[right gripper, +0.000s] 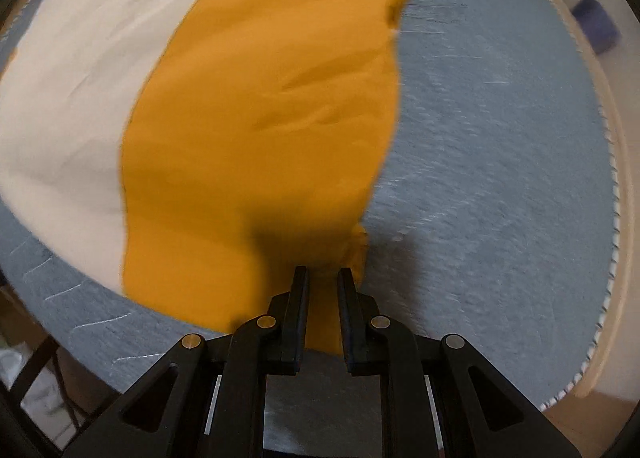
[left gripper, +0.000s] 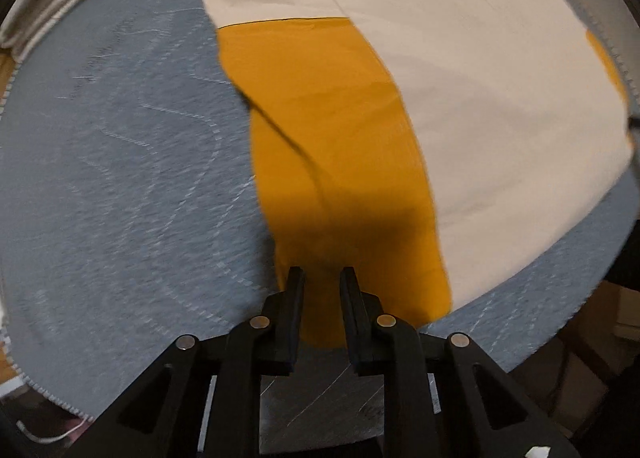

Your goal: Fold large clothes

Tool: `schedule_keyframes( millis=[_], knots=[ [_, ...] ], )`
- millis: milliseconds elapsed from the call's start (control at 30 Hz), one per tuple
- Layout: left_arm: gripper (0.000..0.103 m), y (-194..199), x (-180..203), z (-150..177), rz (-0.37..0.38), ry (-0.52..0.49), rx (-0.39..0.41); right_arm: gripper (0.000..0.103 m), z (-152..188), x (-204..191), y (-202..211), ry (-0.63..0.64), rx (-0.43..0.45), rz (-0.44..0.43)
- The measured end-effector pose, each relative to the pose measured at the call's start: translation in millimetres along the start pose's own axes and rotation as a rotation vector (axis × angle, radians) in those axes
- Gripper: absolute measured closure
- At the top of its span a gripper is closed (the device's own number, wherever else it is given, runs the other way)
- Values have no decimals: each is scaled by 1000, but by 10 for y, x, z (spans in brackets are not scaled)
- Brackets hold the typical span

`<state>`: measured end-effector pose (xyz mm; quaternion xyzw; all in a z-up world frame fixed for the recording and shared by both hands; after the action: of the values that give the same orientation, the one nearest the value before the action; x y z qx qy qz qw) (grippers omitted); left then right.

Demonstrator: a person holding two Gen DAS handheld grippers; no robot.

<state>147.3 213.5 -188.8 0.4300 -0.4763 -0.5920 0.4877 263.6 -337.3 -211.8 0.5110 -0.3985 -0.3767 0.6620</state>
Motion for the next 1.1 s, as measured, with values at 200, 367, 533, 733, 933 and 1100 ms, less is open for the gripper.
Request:
schedule_keyframes(
  millis=[200,367,533,733,933,1100],
  knots=[
    [81,679,-9,97,-54,216,175,87,-29,116,1444,-203,414,22],
    [81,1185,495,127,59,270,380,77,239,-369,2265,-272,677,-127],
    [80,777,607,261,249,376,389,72,17,-1318,1710,-186,556,-284],
    [82,397,633,237,356,454,273,73,-291,-1924,795,41,383,-106],
    [82,446,562,273,401,440,298,72,-508,-1703,347,5,248,-147],
    [82,444,536,259,467,425,319,72,-391,-1465,798,-43,371,-147]
  ],
)
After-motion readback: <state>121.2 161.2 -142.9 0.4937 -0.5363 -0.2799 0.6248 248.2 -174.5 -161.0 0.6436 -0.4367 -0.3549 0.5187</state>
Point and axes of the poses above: each gripper's, at about its wrist camera, not at the fingertips, and y roughly against the way its jaws point, x to its right, z to its underside, the point moved 7 cm from there along -y, roughly the way its jaws point, and after that the axes turned 15 degrees about -x, right-handed, at the moved point
